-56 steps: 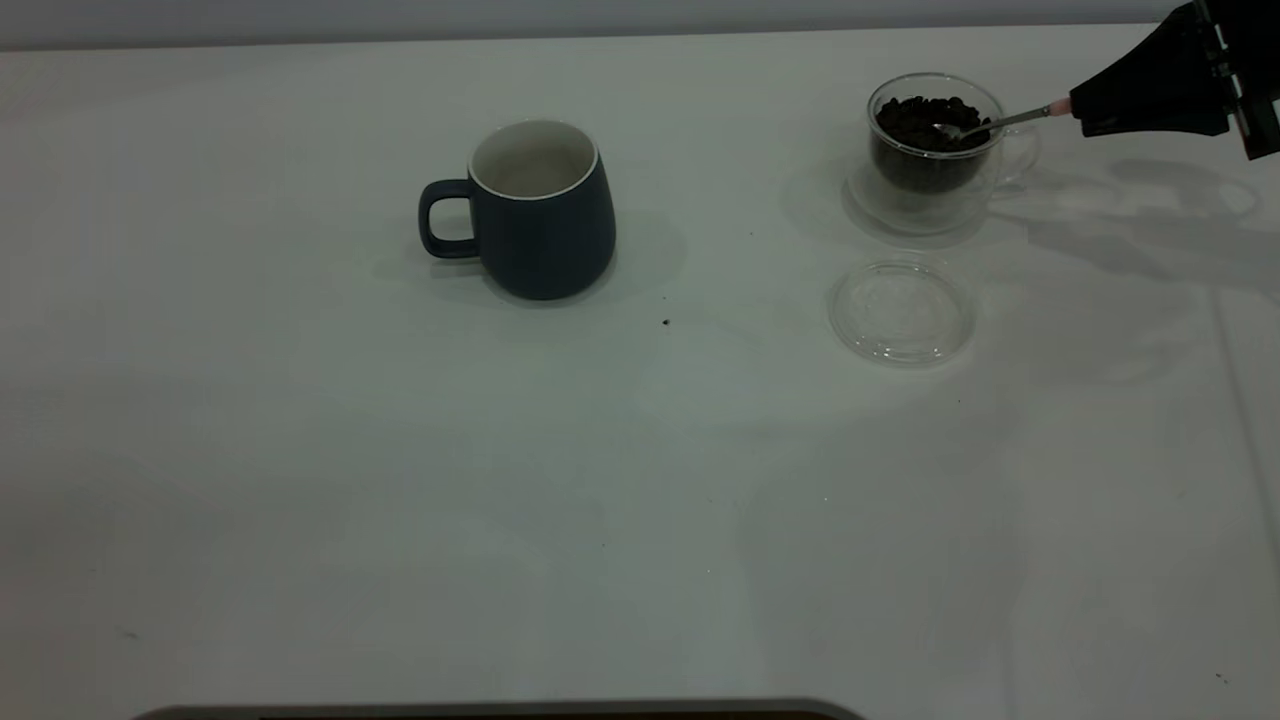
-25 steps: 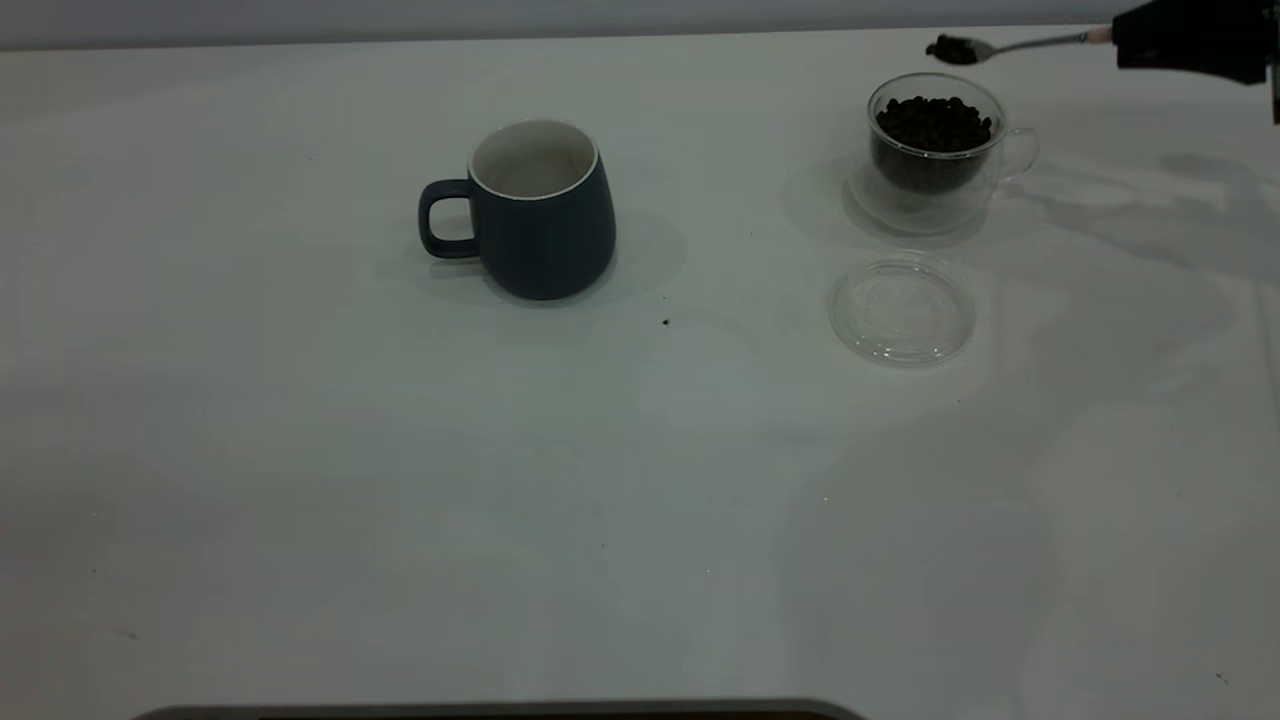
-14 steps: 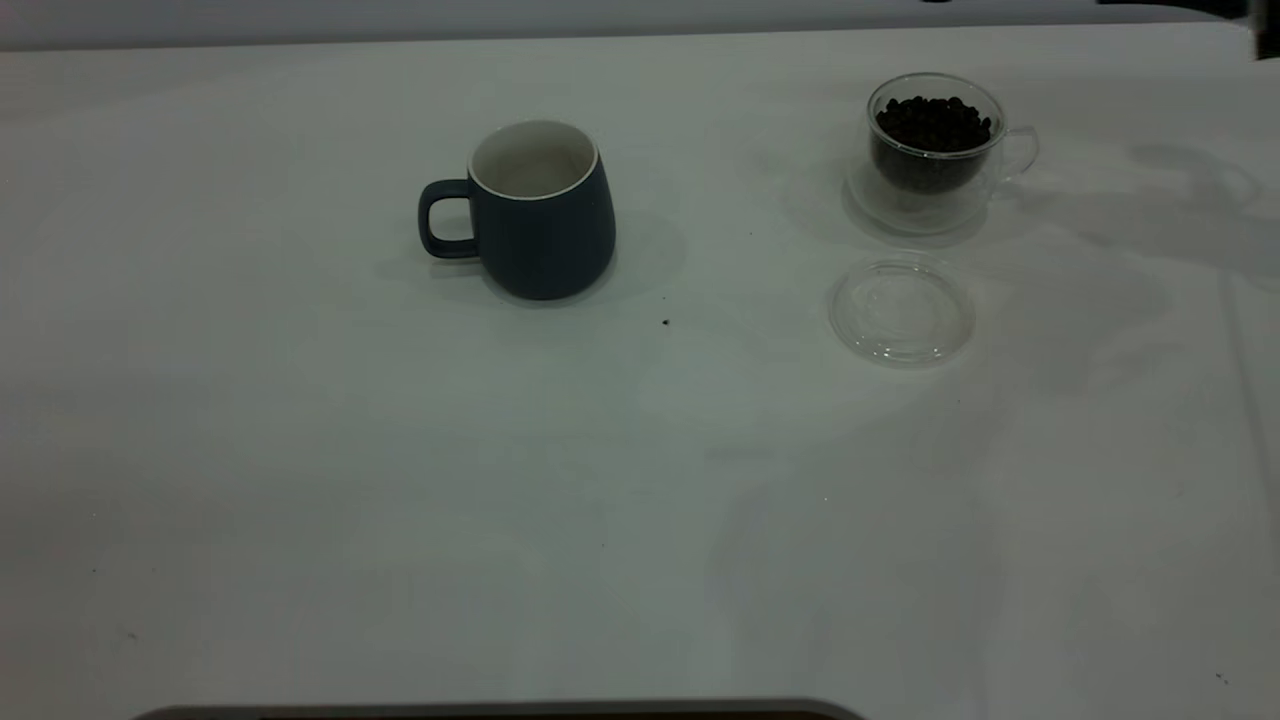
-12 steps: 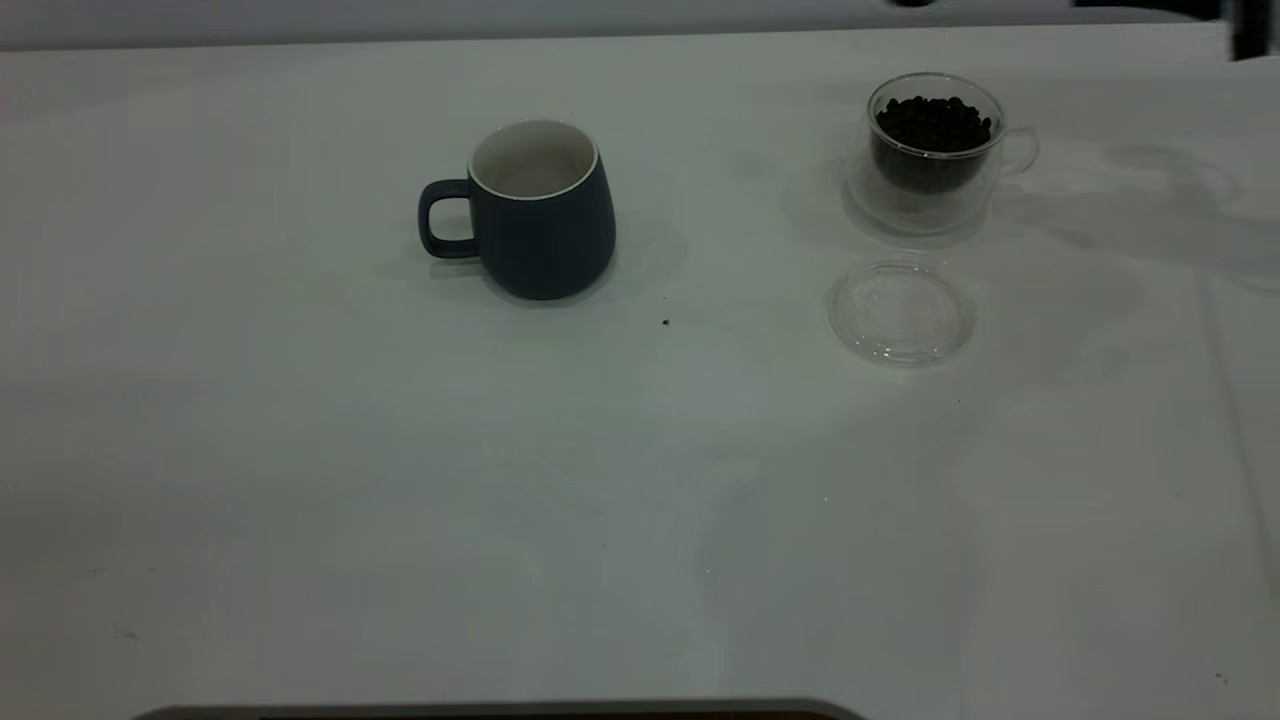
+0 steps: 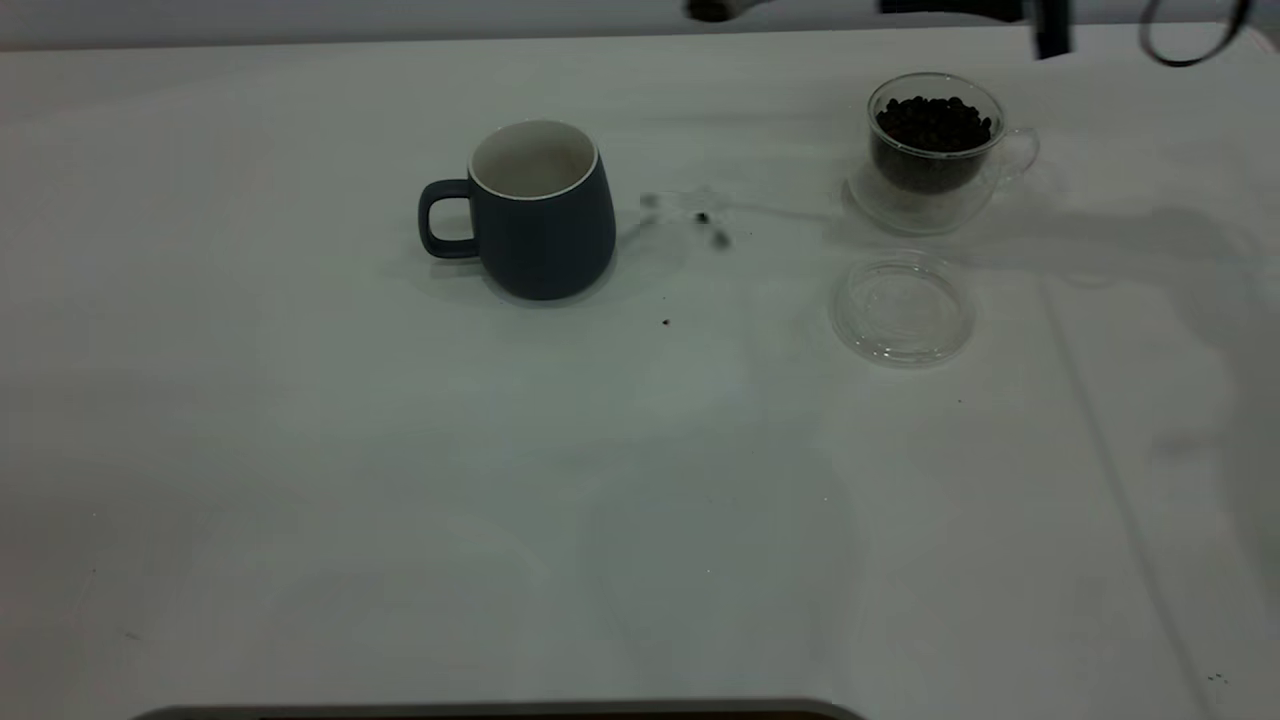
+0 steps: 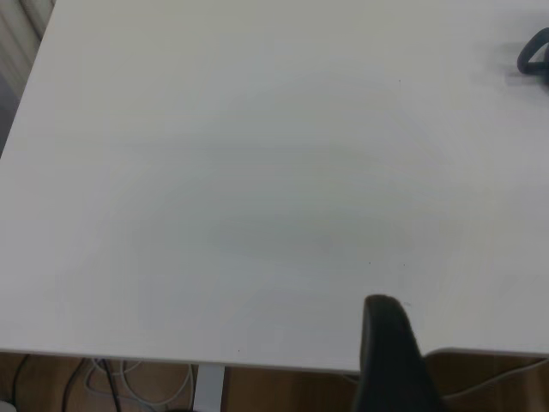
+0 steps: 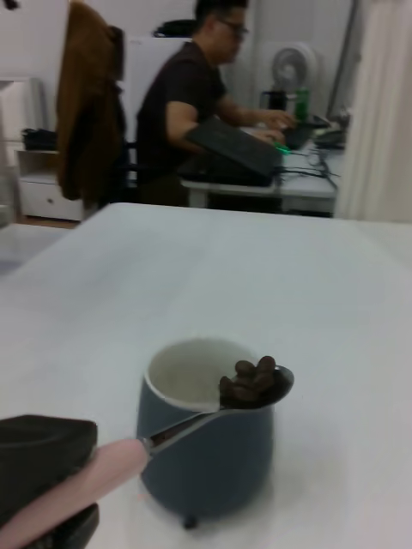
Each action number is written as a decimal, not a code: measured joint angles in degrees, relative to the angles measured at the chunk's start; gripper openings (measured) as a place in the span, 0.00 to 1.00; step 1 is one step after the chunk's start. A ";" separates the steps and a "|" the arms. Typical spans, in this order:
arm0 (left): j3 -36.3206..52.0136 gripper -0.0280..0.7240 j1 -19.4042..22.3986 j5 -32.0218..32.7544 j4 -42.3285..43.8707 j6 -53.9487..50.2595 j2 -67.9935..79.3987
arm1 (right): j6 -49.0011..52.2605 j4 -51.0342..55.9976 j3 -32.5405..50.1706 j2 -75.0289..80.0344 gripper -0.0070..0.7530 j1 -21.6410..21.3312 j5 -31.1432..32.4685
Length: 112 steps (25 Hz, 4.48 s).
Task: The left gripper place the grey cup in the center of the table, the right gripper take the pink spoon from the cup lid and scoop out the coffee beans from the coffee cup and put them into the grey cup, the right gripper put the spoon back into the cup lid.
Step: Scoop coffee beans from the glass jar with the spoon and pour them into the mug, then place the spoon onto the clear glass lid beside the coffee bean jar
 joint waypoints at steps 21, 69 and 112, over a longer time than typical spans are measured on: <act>0.00 0.70 0.00 0.00 0.00 -0.13 0.00 | -10.57 5.47 -0.11 4.42 0.14 13.34 -9.38; 0.00 0.70 0.00 0.00 0.00 -0.01 0.00 | -21.05 -11.80 22.46 -2.00 0.14 -12.65 -15.92; 0.00 0.70 0.00 0.00 0.00 -0.08 0.00 | -37.36 5.68 21.96 3.22 0.77 -11.97 -23.06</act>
